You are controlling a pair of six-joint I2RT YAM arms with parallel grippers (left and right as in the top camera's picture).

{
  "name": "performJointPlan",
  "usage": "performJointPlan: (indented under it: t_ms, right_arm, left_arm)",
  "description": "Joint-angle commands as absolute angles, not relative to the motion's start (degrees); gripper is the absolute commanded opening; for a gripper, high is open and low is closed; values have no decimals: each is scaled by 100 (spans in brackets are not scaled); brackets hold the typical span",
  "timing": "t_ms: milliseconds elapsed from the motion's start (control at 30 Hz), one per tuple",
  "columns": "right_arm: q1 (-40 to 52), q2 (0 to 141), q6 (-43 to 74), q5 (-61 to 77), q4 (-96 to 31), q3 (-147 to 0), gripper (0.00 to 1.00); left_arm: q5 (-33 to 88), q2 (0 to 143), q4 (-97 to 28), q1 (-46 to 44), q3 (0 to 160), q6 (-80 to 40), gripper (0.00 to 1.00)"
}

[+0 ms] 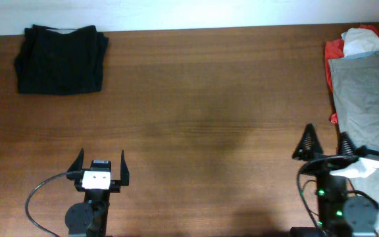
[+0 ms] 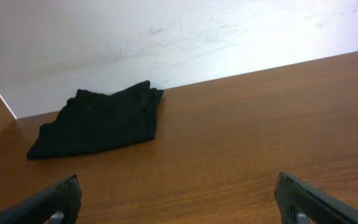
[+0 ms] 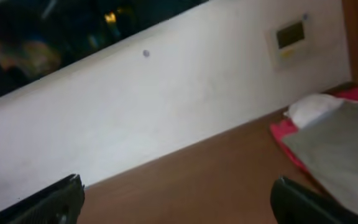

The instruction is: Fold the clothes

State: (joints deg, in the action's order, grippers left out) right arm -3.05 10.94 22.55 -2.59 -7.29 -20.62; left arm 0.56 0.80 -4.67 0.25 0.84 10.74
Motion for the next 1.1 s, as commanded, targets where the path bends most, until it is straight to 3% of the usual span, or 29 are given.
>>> performJointPlan:
  t_ms: [0,267,733,1067]
  right_arm:
    - [-158,764,2353,-329,-143,-1131,99]
    - [54,19,2432,-351,510,-25,99]
    - [80,19,1026,-180,-471,-32,99]
    - [80,19,1028,-200,-456,-32,99]
  left_arm:
    - [19,34,-475,54,49,1144,99]
    - [19,34,-475,54,49,1144,99]
    - [19,34,-475,54,49,1144,99]
    - [19,34,-475,54,49,1144,99]
